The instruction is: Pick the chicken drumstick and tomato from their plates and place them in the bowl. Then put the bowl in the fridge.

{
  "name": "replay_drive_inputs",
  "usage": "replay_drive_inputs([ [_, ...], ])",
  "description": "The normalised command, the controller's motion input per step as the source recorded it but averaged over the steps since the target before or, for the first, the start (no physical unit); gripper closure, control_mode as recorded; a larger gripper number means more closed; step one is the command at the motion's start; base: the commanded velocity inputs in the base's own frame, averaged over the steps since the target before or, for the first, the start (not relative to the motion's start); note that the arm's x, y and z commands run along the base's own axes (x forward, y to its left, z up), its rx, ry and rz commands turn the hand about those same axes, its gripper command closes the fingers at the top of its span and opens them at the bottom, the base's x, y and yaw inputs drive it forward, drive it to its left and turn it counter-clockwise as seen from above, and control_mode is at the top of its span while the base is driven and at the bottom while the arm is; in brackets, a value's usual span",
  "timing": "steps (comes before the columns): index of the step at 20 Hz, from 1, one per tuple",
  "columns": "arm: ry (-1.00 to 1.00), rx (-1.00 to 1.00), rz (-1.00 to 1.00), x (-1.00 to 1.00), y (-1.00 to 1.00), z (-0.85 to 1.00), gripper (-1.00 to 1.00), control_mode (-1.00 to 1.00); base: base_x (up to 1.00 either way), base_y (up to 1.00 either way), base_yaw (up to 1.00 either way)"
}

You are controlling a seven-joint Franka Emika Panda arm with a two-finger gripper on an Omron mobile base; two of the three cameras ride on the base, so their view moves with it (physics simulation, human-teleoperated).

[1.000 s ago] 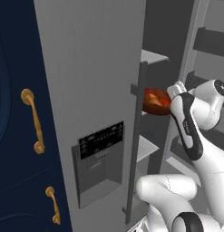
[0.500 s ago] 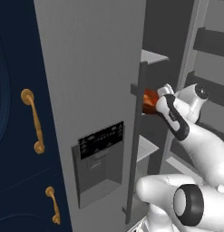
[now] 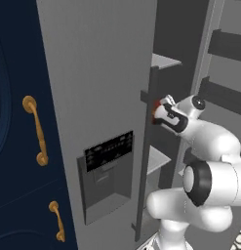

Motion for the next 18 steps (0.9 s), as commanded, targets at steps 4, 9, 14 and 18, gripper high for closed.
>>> replay_drive_inputs([
  [4, 0.00, -0.01, 0.00, 0.51, 0.00, -0.15, 1.00, -1.00, 0.00, 0.00, 0.00],
  [9, 0.00, -0.01, 0.00, 0.55, 0.00, -0.19, 1.00, -1.00, 0.00, 0.00, 0.00],
  [14, 0.00, 0.00, 0.00, 0.51, 0.00, -0.24, 1.00, -1.00, 0.00, 0.00, 0.00],
  [18, -0.01, -0.01, 0.00, 0.26, 0.10, -0.11, -1.00, -1.00, 0.00, 0.00, 0.00],
])
